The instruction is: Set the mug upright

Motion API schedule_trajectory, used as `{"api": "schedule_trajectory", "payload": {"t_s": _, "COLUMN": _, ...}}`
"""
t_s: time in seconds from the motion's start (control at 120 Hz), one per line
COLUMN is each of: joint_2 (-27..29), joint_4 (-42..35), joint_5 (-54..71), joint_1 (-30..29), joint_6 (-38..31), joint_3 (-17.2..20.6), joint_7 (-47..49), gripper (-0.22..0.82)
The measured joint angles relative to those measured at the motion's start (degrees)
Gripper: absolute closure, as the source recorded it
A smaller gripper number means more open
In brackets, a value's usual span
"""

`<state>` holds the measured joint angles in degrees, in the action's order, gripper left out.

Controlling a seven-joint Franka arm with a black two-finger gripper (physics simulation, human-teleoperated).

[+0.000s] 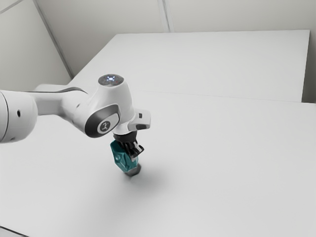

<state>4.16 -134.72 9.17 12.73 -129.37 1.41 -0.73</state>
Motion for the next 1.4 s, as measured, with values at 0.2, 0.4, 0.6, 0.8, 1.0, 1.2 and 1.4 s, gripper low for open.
{"api": "schedule_trajectory", "payload": {"t_s": 0.2, "joint_2": 0.1, "joint_4": -0.6, "joint_5": 0.5, "joint_1": -1.1, "joint_6": -0.7, "joint_3": 0.0, "joint_7": 2.1, "gripper": 0.79}}
{"api": "schedule_trajectory", "payload": {"t_s": 0.4, "joint_2": -0.3, "joint_4": -1.2, "joint_5": 0.8, "joint_1": -1.5, "joint_6": -1.6, "joint_3": 0.0, "joint_7": 3.6, "gripper": 0.79}}
{"api": "schedule_trajectory", "payload": {"t_s": 0.6, "joint_2": -1.3, "joint_4": -1.4, "joint_5": 0.8, "joint_1": -1.9, "joint_6": -2.4, "joint_3": 0.0, "joint_7": 4.6, "gripper": 0.79}}
{"api": "schedule_trajectory", "payload": {"t_s": 0.8, "joint_2": -1.6, "joint_4": -1.4, "joint_5": 0.5, "joint_1": -1.8, "joint_6": -2.8, "joint_3": 0.0, "joint_7": 5.2, "gripper": 0.65}}
{"api": "schedule_trajectory", "payload": {"t_s": 1.0, "joint_2": -0.7, "joint_4": -1.1, "joint_5": 0.2, "joint_1": -1.8, "joint_6": -3.0, "joint_3": 0.0, "joint_7": 5.4, "gripper": 0.35}}
{"api": "schedule_trajectory", "payload": {"t_s": 1.2, "joint_2": 1.2, "joint_4": 0.2, "joint_5": -0.5, "joint_1": -1.7, "joint_6": -2.7, "joint_3": 0.3, "joint_7": 5.5, "gripper": 0.15}}
{"api": "schedule_trajectory", "payload": {"t_s": 1.4, "joint_2": 1.3, "joint_4": 6.1, "joint_5": -6.8, "joint_1": -2.2, "joint_6": 2.9, "joint_3": 0.3, "joint_7": 5.5, "gripper": 0.07}}
